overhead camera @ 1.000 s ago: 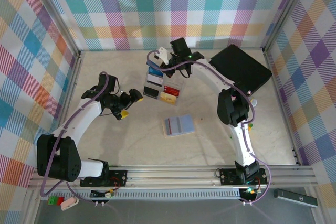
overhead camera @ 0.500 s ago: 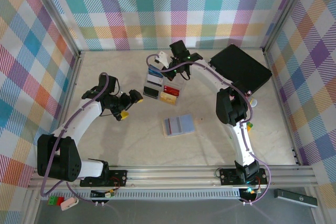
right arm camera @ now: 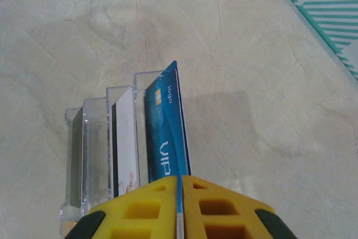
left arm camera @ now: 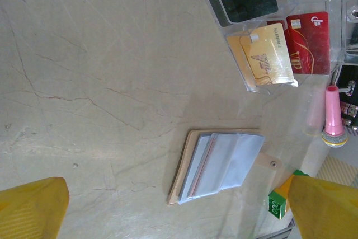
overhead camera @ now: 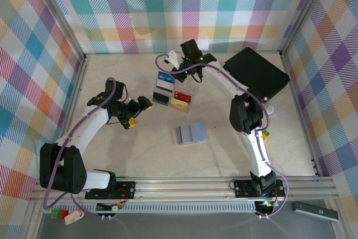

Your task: Take the credit cards out of the card holder

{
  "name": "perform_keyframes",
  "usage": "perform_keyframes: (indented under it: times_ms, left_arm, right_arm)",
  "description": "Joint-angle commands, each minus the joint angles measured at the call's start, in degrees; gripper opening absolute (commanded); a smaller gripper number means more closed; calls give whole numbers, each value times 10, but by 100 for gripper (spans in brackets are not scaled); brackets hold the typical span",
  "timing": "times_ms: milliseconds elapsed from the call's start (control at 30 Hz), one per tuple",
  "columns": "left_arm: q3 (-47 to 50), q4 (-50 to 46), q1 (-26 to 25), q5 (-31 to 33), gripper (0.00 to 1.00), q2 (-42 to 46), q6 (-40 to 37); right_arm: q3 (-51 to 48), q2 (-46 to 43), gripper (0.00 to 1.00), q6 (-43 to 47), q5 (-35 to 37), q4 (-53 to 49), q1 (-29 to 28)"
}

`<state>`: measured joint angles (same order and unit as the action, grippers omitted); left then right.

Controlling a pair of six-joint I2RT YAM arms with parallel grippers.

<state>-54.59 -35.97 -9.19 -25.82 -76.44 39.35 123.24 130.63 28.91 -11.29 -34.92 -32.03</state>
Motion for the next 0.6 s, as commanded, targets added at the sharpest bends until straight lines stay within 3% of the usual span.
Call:
perform_keyframes:
  times_ms: [0,300,567]
  left_arm:
    - [6,-17,8,-1,100,3,-7]
    - [4,-23,7,12,100,23,-5]
    - [10,-22,-1,21,100,54,-18]
  right_arm:
    - [21,15,11,-10,3,-18,-3]
    - [21,-45,18,-116,-23,-43,-3]
    - [-179,-211,42,-324,-15,-29,-9]
